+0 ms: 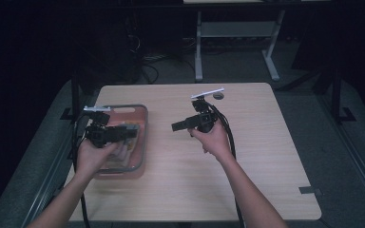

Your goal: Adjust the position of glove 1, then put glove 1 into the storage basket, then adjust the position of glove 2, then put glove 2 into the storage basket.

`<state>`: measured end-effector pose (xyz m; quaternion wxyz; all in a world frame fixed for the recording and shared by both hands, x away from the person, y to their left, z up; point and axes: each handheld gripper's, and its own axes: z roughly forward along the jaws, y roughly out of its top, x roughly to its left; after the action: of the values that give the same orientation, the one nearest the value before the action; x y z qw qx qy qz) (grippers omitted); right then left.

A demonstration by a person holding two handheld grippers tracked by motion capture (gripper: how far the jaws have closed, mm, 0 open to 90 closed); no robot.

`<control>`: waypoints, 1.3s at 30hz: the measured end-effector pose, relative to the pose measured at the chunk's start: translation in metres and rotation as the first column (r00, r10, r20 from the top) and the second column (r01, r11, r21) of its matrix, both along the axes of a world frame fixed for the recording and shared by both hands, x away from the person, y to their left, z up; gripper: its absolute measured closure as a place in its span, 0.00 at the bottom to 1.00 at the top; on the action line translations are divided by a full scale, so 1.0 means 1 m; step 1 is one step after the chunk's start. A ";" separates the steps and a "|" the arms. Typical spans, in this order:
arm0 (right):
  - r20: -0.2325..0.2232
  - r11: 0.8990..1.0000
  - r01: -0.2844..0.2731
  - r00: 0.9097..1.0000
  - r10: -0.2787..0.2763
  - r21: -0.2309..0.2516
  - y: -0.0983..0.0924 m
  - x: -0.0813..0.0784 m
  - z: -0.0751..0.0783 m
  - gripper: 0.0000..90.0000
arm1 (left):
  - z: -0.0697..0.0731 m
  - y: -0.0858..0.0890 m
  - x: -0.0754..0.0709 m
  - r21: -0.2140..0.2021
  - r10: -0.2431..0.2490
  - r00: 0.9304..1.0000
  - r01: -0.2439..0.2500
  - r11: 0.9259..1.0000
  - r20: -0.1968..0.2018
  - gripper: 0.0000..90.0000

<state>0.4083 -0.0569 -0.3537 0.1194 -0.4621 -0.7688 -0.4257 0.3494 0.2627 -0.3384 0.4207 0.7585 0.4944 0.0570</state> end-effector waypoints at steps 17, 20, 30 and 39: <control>-0.021 0.997 0.077 0.997 -0.077 -0.005 -0.052 -0.008 -0.010 0.56 | 0.002 -0.045 0.001 -0.009 -0.103 0.995 0.103 0.995 0.011 0.39; -0.030 0.996 0.092 0.995 -0.093 -0.009 -0.062 -0.012 -0.012 0.55 | 0.003 -0.048 0.000 -0.010 -0.110 0.994 0.110 0.994 0.013 0.39; -0.041 0.989 0.146 0.988 -0.146 -0.011 -0.091 -0.021 -0.021 0.54 | 0.004 -0.061 -0.001 -0.009 -0.142 0.990 0.142 0.990 0.017 0.37; -0.056 0.987 0.158 0.986 -0.159 -0.014 -0.101 -0.022 -0.025 0.53 | 0.003 -0.073 0.000 -0.016 -0.167 0.986 0.168 0.986 0.013 0.36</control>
<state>0.3867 -0.1574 -0.3791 0.1046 -0.5341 -0.7280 -0.4169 0.3492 0.1895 -0.3354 0.4333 0.7935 0.4268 0.0219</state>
